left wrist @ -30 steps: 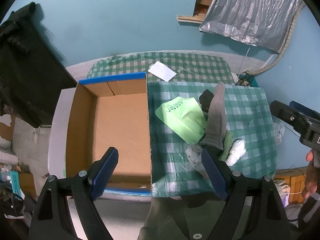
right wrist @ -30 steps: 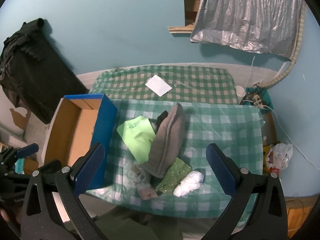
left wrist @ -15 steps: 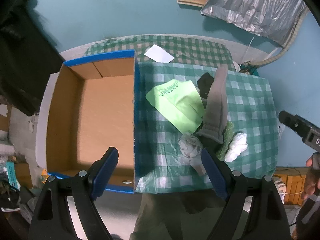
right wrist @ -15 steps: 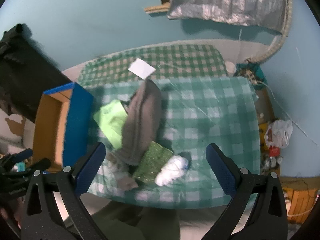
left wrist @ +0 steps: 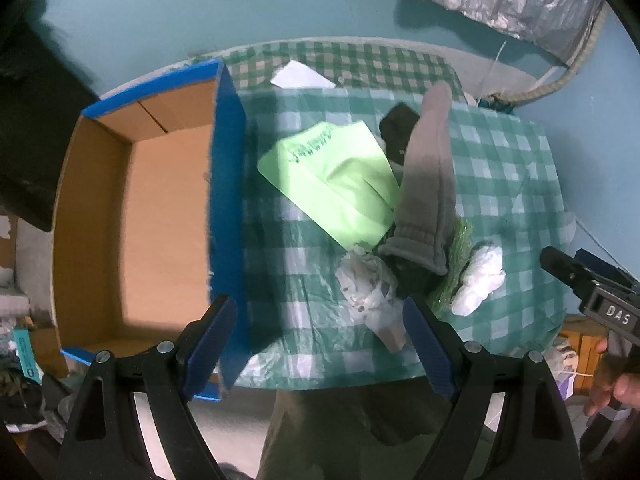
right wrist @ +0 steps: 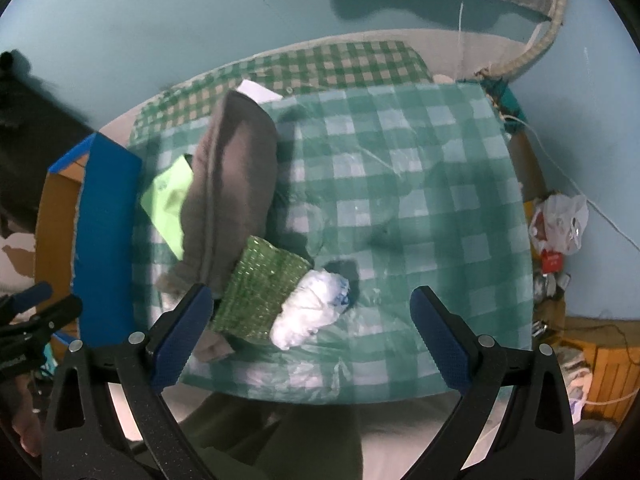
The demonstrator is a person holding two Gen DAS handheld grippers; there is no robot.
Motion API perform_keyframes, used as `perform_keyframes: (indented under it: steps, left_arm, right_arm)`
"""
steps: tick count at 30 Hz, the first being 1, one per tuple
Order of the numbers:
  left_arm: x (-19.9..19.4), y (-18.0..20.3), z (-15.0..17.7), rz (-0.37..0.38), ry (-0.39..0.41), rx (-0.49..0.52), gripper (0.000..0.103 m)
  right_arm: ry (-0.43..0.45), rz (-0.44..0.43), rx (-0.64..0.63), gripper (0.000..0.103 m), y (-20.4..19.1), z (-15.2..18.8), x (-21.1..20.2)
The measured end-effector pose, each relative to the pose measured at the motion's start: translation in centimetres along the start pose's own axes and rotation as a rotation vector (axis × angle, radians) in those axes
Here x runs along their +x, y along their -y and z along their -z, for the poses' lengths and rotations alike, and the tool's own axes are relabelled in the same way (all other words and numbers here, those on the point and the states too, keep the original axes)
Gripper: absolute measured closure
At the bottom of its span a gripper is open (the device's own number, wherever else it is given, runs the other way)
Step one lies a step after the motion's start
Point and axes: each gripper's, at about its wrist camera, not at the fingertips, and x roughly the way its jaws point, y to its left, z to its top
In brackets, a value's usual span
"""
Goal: Organize soft objects
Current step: 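Grasp the grey-pink bundle with the left gripper while the right gripper grasps the white bag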
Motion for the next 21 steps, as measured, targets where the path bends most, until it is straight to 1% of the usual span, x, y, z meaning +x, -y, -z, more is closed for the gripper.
perform_keyframes:
  steps: [3, 8, 12, 17, 19, 21]
  left_arm:
    - [1.3, 0.6, 0.1, 0.000, -0.030, -0.006, 0.017]
    - [2.9, 1.8, 0.2, 0.003, -0.041, -0.010, 0.017]
    - [4.3, 2.5, 0.4, -0.016, -0.059, -0.001, 0.017]
    - [6.2, 2.8, 0.6, -0.069, -0.069, 0.015, 0.017]
    - [7.2, 2.7, 0.7, -0.083, -0.080, 0.008, 0.017]
    - [8.1, 2.3, 0.8, -0.077, -0.104, -0.014, 0.017]
  right_arm:
    - [-0.023, 0.002, 0.021, 0.003, 0.8, 0.4, 1.7]
    - [-0.055, 0.009, 0.050, 0.004, 1.8, 1.2, 4.2]
    - [-0.077, 0.016, 0.064, 0.005, 2.2, 1.5, 6.0]
    - [-0.096, 0.010, 0.058, 0.007, 2.2, 1.6, 7.7]
    - [-0.107, 0.011, 0.053, 0.008, 2.1, 1.6, 8.4]
    - [-0.114, 0.008, 0.045, 0.010, 1.9, 1.4, 8.9]
